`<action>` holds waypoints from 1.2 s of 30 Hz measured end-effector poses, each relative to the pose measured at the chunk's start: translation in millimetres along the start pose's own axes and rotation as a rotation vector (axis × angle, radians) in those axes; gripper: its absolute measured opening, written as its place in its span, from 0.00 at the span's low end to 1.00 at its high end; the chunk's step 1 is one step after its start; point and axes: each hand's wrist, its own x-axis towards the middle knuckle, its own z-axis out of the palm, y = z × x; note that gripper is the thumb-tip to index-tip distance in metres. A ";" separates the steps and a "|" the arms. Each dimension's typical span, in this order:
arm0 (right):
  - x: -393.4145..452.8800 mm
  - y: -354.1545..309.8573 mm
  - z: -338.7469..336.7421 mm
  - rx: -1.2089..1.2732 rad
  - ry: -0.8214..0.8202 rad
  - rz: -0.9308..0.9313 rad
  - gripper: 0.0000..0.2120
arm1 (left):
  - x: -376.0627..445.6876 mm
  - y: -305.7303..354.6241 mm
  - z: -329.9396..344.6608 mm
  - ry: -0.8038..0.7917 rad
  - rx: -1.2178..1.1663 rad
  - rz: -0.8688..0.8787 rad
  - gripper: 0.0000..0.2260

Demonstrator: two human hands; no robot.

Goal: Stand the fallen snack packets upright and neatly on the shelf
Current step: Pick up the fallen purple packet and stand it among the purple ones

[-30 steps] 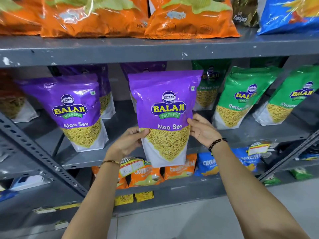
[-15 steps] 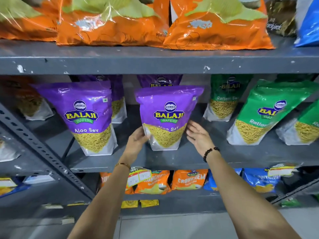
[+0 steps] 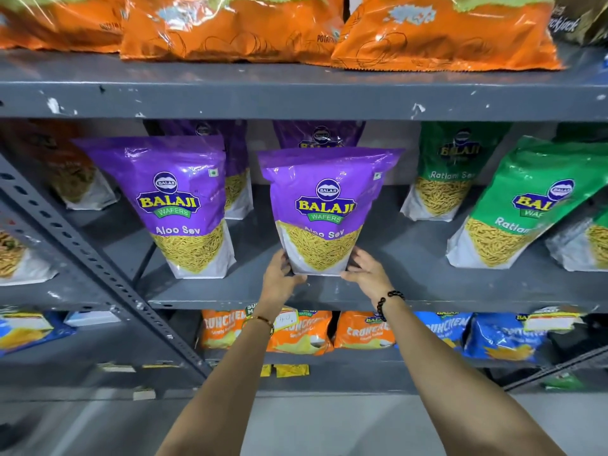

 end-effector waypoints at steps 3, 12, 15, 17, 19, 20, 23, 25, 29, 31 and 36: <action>-0.8 -0.2 3.1 -0.008 0.026 -0.004 0.33 | -1.4 -0.4 -2.6 0.016 0.025 -0.017 0.31; -5.3 3.9 2.9 0.025 0.074 -0.016 0.29 | -8.3 -5.3 -3.4 0.015 0.075 -0.004 0.26; -5.2 4.1 4.4 0.005 0.075 -0.017 0.31 | -9.6 -3.8 -5.5 0.008 0.097 0.001 0.26; -5.6 4.9 5.8 -0.025 0.070 -0.029 0.33 | -15.0 -8.1 -8.2 0.167 0.194 0.035 0.25; -5.5 6.9 7.1 -0.059 0.066 -0.051 0.34 | -25.1 -15.5 -15.5 0.464 0.224 0.084 0.23; -5.5 7.6 8.1 -0.077 0.068 -0.062 0.35 | -30.4 -17.2 -21.8 0.605 0.192 0.102 0.25; -5.2 7.3 12.4 -0.127 0.080 -0.071 0.36 | -33.6 -19.5 -54.4 0.836 0.185 0.076 0.42; -4.6 6.7 15.6 -0.160 0.090 -0.071 0.36 | -27.5 -18.4 -80.1 0.838 0.258 0.000 0.52; -3.8 5.5 17.4 -0.193 0.113 -0.077 0.33 | -15.4 -12.4 -111.0 0.825 0.479 -0.132 0.57; -3.6 5.7 17.2 -0.201 0.124 -0.080 0.34 | -10.9 -10.3 -115.9 0.807 0.490 -0.137 0.56; -1.5 4.6 25.3 -0.218 0.176 -0.069 0.37 | -3.0 -9.0 -118.2 0.799 0.470 -0.147 0.53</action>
